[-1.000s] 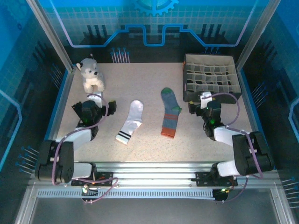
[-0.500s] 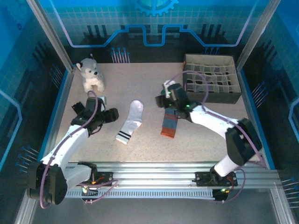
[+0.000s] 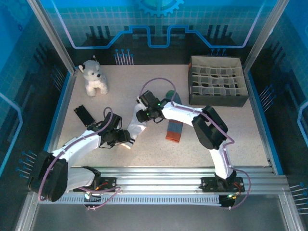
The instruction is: Roll the socks
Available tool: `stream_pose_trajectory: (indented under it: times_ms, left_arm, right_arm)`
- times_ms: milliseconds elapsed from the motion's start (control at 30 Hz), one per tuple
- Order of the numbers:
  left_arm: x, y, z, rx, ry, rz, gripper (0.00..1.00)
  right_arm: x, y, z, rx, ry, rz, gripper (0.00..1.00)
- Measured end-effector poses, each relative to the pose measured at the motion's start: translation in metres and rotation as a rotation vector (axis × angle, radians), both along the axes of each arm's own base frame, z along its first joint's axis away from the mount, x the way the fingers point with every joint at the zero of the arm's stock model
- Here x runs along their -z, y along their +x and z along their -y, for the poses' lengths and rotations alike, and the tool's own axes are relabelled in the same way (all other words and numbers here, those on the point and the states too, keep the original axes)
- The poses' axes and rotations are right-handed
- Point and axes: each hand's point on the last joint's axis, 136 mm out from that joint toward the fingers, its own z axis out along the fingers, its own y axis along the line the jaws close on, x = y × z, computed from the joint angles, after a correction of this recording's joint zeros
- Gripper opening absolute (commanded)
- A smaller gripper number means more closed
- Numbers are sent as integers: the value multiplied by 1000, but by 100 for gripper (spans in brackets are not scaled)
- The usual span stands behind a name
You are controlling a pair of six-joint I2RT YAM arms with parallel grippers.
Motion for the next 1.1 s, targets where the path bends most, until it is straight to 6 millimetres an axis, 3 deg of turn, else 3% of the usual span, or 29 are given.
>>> stream_pose_trajectory:
  times_ms: [267, 433, 767, 1100]
  left_arm:
    - [13, -8, 23, 53, -12, -45, 47]
    - [17, -2, 39, 65, -28, -37, 47]
    - [17, 30, 85, 123, -46, -25, 45]
    - [9, 54, 123, 185, -71, 4, 49]
  right_arm:
    - [32, 15, -8, -32, -62, -46, 43]
    - [28, 34, -6, -35, -71, -30, 43]
    - [32, 76, 11, -21, -106, 0, 43]
    - [9, 103, 29, -14, -112, 30, 44]
